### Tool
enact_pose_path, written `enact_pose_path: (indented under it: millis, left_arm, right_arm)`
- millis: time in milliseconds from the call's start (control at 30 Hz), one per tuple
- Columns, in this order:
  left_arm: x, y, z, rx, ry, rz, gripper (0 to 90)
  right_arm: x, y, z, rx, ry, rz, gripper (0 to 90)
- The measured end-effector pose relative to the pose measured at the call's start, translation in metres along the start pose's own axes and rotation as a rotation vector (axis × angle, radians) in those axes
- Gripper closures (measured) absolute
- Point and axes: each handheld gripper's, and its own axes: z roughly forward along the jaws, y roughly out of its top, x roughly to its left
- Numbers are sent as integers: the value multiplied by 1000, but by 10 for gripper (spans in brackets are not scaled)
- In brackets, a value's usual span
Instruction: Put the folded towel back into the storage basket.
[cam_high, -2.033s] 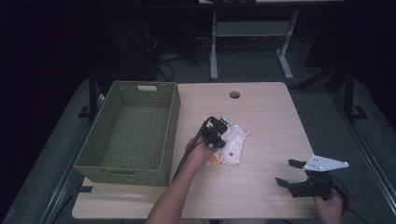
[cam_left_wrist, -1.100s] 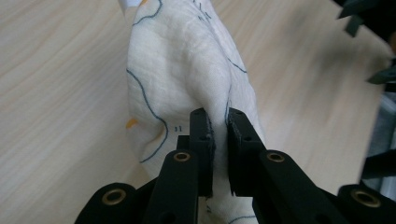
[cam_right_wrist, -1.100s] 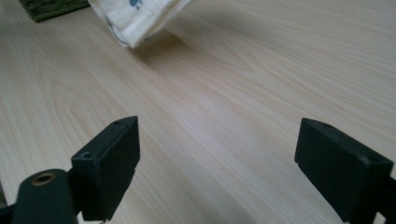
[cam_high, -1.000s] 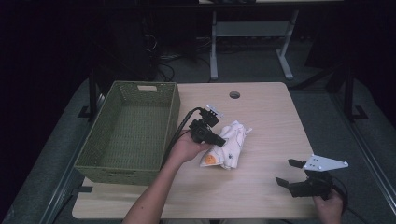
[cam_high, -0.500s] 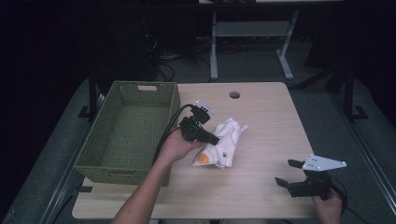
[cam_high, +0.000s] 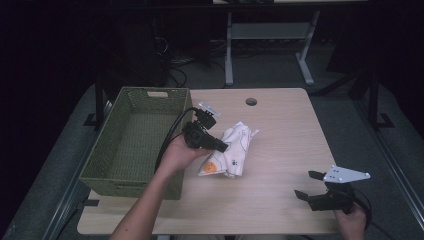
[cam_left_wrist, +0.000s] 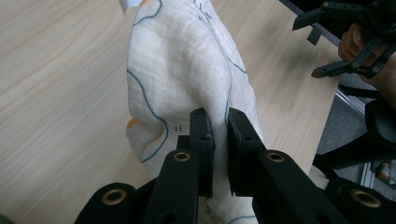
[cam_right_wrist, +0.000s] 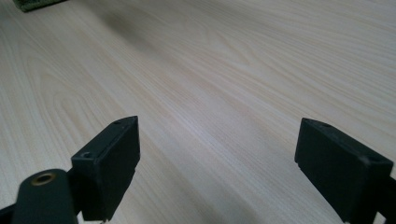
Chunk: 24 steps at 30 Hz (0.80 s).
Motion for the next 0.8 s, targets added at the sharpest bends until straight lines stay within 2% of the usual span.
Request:
enact_pose_path:
  millis: [133, 433, 800]
  left_arm:
    - [1, -3, -10, -8, 11, -9, 825]
    - [8, -10, -28, -33, 3, -23, 825]
    - [12, -14, -42, -43, 1, -32, 824]
  right_arm:
    - [0, 0, 0, 1, -2, 0, 135]
    - [0, -1, 2, 15, -4, -2, 135]
    - [0, -1, 2, 17, -13, 7, 135]
